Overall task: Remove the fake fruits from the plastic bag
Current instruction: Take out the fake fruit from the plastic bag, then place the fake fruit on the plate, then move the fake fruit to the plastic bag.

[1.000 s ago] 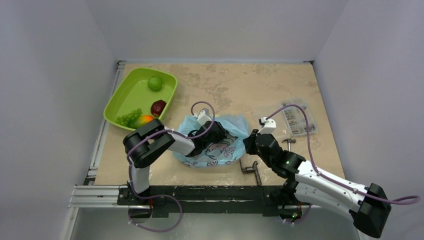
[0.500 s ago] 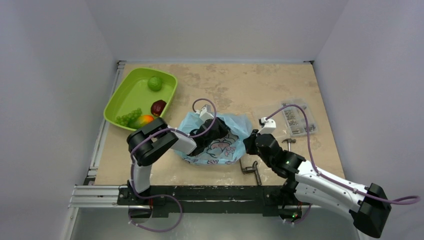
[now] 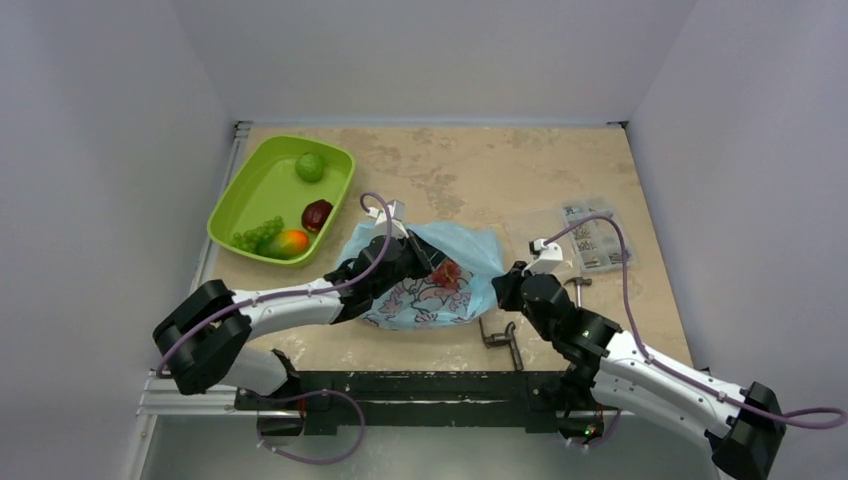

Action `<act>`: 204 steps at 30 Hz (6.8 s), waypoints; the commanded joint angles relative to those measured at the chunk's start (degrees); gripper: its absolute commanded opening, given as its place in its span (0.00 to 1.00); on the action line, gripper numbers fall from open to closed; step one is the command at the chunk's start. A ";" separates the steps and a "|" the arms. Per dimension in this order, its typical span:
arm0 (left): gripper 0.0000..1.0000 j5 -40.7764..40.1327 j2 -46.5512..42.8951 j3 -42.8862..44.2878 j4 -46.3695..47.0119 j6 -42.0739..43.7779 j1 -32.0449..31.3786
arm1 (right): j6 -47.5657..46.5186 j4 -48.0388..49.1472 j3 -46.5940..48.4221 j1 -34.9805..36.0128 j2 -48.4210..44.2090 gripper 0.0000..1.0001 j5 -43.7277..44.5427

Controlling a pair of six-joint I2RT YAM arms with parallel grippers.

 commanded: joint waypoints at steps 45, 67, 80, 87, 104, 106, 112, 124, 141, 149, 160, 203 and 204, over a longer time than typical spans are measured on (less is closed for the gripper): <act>0.00 -5.14 -32.83 37.52 -75.12 44.23 19.58 | -0.50 2.76 -0.82 0.10 0.39 0.00 1.08; 0.00 -19.60 -23.42 36.63 -60.42 45.91 34.35 | -1.24 3.26 -1.37 0.12 -0.62 0.00 -0.06; 0.00 -16.09 -9.19 34.42 -54.93 45.16 45.47 | -1.68 3.93 -1.29 0.10 0.36 0.00 -0.61; 0.00 -0.10 -1.20 39.75 -58.54 40.24 54.73 | -1.86 4.44 -0.71 0.10 2.41 0.00 -0.82; 0.53 21.58 -0.97 36.49 -55.88 38.96 60.46 | -2.04 4.55 -0.82 0.10 2.14 0.00 -1.05; 0.53 23.11 -2.07 35.02 -54.70 39.33 59.09 | -2.04 4.68 -0.91 0.10 1.92 0.00 -1.14; 0.53 22.64 -6.69 32.89 -54.21 44.64 48.58 | -2.15 4.75 -1.06 0.10 1.54 0.00 -1.32; 0.51 27.44 -27.61 15.13 -43.84 43.04 28.57 | -2.56 5.10 -1.65 0.10 0.08 0.00 -1.97; 0.42 15.26 -15.39 2.98 -24.67 51.60 -3.85 | -2.57 5.09 -1.47 0.10 0.59 0.00 -2.01; 0.38 2.29 2.20 7.70 -16.90 54.92 -4.21 | -2.42 4.67 -2.00 0.10 -1.20 0.00 -1.77; 0.54 -5.65 15.23 18.04 -19.54 63.59 -1.39 | -2.50 4.76 -1.84 0.10 -0.65 0.00 -2.19; 0.56 17.51 4.68 12.69 -30.63 37.43 5.83 | -5.87 8.06 -1.83 0.12 1.49 0.00 -7.08; 0.56 17.20 4.94 12.78 -28.76 37.30 5.73 | -6.09 8.25 -1.92 0.11 1.41 0.00 -7.59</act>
